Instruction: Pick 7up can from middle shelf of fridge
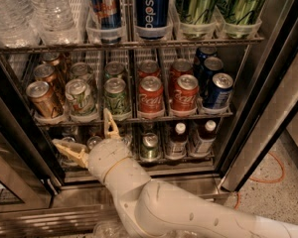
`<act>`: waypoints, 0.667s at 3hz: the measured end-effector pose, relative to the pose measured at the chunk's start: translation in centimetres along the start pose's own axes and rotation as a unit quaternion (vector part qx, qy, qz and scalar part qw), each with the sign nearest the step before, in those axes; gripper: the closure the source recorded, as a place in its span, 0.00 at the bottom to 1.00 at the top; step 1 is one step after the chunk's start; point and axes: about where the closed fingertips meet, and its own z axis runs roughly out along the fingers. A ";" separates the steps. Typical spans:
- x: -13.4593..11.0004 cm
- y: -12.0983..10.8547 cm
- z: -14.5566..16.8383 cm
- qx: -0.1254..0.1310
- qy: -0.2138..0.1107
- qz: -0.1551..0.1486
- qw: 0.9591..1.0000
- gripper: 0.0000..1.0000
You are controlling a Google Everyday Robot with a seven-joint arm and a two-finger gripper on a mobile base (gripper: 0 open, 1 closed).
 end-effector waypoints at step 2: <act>0.0 0.0 0.0 0.000 0.000 0.000 1.000 0.25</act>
Offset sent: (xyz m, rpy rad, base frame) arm 0.0000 0.0000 0.0000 0.0000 0.0000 0.0000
